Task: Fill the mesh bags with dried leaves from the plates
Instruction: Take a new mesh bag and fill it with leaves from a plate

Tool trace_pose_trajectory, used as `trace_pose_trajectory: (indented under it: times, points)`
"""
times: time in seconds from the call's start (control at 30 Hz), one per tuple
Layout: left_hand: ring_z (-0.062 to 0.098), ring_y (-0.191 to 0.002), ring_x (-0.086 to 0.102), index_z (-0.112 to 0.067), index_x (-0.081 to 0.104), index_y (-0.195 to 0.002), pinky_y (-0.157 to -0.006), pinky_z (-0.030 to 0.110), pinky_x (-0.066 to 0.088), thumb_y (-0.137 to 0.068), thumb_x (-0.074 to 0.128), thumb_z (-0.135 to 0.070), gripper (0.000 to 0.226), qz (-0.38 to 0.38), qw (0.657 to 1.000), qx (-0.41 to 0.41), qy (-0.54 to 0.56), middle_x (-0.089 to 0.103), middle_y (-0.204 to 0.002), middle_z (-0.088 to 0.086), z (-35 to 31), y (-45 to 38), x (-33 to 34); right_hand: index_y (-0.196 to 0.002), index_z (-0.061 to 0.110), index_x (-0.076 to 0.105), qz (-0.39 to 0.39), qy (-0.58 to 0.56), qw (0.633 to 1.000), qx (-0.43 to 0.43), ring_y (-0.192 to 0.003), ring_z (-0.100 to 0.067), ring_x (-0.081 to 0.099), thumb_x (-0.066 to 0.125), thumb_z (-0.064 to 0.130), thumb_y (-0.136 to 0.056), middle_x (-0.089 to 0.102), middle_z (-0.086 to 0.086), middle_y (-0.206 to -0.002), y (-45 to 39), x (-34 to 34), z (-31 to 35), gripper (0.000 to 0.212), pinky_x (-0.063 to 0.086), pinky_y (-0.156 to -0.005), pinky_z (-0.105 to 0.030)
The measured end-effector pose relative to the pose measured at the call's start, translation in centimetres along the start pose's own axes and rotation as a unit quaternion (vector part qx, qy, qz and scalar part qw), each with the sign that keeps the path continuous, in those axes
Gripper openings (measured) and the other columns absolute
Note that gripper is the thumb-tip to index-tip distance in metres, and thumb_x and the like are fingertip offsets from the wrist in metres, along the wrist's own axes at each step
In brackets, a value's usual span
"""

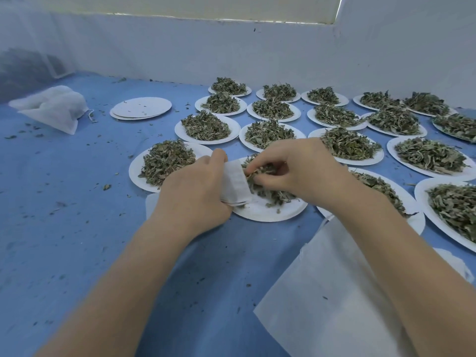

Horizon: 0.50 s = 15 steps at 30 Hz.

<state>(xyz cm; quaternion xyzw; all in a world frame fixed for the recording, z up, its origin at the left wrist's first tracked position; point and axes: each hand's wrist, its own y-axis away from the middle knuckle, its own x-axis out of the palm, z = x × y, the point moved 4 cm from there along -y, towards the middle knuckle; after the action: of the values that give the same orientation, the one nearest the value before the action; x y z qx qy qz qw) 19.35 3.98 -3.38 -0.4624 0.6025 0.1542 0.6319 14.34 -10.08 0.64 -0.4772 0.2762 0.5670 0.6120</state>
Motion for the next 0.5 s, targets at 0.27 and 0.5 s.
trace_pose_trajectory:
  times: [0.27,0.5]
  points:
    - [0.028,-0.075,0.053,-0.014,0.049,-0.102,-0.058,0.035,0.042,-0.067,0.059,-0.043,0.046,-0.045,0.994,0.011,0.096,0.055,-0.087,0.001,-1.3,0.2,-0.5,-0.095,0.021,0.074,-0.032,-0.139,0.989,-0.028,-0.070,0.000,0.059,0.071,0.006,-0.077,0.065,0.015,-0.072,0.0,0.9,0.7,0.024,0.044,-0.067,-0.011]
    - [0.026,-0.077,0.054,-0.016,0.049,-0.099,-0.060,0.037,0.045,-0.063,0.050,-0.051,0.051,-0.059,0.990,-0.013,0.127,0.057,-0.090,0.000,-1.2,0.2,-0.8,-0.098,0.026,0.068,0.017,-0.249,0.968,-0.003,-0.094,-0.013,0.068,0.059,-0.007,-0.083,0.070,0.006,-0.099,0.0,0.9,0.8,0.037,0.053,-0.087,-0.040]
